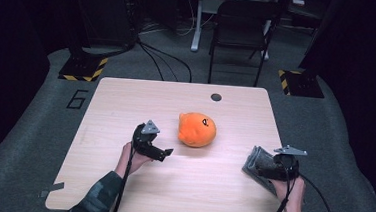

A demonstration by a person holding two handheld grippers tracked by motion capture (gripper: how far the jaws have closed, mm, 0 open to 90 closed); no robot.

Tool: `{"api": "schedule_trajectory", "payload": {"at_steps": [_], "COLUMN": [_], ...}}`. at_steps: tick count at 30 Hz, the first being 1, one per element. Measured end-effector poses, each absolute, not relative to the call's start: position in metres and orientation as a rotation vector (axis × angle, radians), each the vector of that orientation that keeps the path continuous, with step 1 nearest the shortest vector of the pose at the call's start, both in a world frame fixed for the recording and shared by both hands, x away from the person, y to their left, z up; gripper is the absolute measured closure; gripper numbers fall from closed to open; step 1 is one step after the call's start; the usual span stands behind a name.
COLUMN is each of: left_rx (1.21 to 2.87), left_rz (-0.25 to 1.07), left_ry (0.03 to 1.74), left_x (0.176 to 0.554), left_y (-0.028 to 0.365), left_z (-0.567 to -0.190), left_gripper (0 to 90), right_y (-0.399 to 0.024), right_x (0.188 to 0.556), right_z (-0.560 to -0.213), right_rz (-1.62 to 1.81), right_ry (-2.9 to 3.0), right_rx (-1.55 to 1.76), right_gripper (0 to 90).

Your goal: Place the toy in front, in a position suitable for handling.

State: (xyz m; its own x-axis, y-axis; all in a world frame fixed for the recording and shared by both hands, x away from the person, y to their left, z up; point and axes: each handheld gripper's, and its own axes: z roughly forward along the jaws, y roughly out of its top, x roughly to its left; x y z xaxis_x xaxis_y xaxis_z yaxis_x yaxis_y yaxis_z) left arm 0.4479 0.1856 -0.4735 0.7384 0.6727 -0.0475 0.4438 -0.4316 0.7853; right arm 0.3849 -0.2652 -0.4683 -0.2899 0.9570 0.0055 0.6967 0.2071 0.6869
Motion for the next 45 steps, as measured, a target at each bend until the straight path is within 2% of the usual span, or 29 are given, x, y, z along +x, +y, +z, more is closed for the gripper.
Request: {"api": "schedule_trajectory", "payload": {"at_steps": [6,25,33,38,45], "left_rx": [2.088,2.089,2.078,2.097,2.098], "left_rz": [0.298,0.257,0.242,0.254,0.241], "left_ry": [0.819,0.729,0.748,0.746,0.767], "left_x": [0.462,0.497,0.505,0.508,0.51], "left_y": [0.171,0.143,0.14,0.136,0.134], "left_z": [-0.467,-0.451,-0.461,-0.466,-0.473], "left_gripper": [0.2,4.3,13.7,15.6,28.9], "right_y": [-0.264,-0.253,-0.258,-0.259,-0.26], "right_x": [0.385,0.382,0.377,0.376,0.375], "right_z": [-0.468,-0.465,-0.465,-0.465,-0.466], "right_rz": [0.83,0.857,0.87,0.87,0.878], "right_ry": [2.082,2.105,2.084,2.083,2.081], "right_rx": [1.522,1.495,1.505,1.504,1.511], "right_gripper": [4.8,4.8,4.9,5.0,5.5]}}
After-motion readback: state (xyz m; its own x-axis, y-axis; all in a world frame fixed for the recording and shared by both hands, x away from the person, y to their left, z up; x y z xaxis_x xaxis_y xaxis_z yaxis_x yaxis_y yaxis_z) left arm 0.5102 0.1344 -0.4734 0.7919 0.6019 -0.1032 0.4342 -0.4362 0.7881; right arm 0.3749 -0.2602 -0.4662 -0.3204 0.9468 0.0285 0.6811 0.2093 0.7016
